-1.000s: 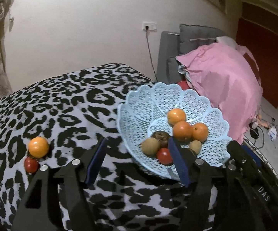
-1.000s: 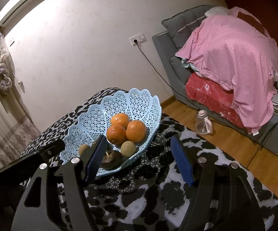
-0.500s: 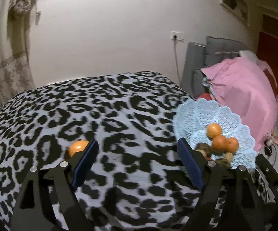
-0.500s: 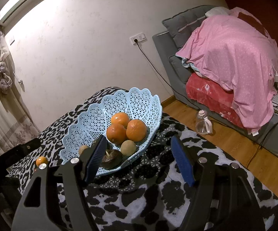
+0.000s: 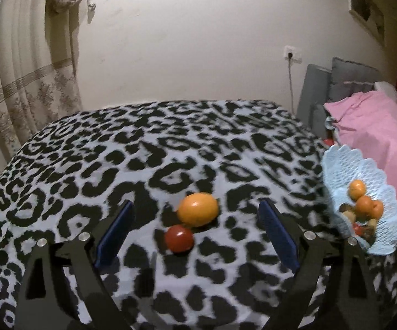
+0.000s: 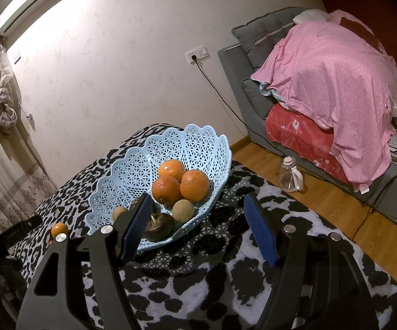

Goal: Organize fruits
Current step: 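Move the left tool back to the last red tomato and orange, then close the left tool on the red tomato and lift it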

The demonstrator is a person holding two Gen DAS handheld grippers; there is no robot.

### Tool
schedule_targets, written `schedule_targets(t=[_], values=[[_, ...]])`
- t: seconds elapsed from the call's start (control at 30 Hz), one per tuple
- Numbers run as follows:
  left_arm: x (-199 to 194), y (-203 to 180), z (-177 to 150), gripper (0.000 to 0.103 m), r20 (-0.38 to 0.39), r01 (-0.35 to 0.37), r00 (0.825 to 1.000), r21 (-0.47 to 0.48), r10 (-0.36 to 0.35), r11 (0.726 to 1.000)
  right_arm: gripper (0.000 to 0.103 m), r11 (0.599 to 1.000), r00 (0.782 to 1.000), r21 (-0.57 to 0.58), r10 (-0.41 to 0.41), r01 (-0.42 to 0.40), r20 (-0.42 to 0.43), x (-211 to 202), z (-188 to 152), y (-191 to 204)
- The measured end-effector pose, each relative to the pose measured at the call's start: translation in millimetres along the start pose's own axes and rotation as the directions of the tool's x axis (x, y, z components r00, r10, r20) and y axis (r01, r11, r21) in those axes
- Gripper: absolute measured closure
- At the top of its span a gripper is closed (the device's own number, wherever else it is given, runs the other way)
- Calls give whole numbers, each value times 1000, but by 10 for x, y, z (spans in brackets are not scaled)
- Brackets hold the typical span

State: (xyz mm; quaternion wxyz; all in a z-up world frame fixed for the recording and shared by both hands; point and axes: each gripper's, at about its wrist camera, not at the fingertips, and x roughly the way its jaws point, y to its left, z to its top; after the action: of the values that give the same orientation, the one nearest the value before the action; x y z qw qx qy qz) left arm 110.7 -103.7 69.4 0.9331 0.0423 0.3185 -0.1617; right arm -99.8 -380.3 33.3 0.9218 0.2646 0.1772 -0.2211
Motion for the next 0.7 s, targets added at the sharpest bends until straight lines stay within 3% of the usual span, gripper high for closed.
schedule_targets(t=[0.27,0.47,0.63,0.7], values=[[197,125,-139,13,-59,-11,998,-18,10,1000,32,1000,1000,0,0,0,0,2,-5,8],[379,152,-204,34,-117,-8,993,-23,5,1000,32,1000,1000,-3,0,0,0,6,-12,11],[521,185,-244,58,-171,0,985,-38,-6,999,32,1000,1000,-11,1,-1,-5,18,-3,8],[539,192,-240,61,-171,-1,985,-40,-6,999,32,1000,1000,-15,1,-1,-6,25,-2,27]])
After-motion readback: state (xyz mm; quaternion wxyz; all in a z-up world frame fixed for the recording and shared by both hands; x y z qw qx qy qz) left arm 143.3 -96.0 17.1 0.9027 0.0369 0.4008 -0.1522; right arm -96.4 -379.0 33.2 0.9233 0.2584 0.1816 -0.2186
